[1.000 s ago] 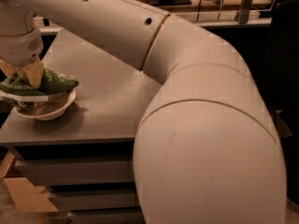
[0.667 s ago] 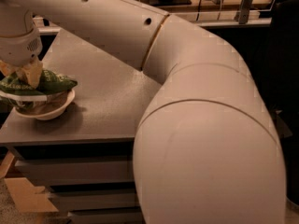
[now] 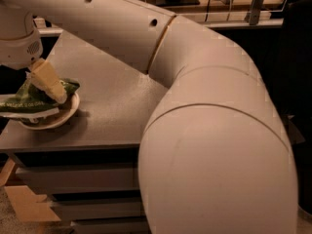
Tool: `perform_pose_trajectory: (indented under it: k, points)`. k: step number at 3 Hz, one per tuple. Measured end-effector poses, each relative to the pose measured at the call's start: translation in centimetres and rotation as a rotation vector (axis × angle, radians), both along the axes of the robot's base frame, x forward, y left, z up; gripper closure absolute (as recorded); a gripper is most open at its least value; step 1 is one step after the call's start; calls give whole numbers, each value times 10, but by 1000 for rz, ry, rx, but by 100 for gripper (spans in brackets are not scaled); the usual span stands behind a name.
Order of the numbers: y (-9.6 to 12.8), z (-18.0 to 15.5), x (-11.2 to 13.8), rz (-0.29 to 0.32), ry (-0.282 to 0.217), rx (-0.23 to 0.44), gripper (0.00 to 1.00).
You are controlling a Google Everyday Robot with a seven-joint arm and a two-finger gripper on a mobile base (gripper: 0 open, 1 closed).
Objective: Place green jalapeno chip bag into paper bowl
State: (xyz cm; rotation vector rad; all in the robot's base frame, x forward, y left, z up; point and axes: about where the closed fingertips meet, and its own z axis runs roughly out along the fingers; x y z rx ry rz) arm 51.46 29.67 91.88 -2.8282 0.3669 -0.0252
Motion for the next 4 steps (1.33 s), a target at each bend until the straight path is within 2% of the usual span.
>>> perform_pose_trajectory:
  k: [1,2,4]
  points:
    - [0,0,0,0,0,0,0]
    - [-15,2,7,-22,-2,1,0]
    - [-75,15,32,-116,-16,-8,0]
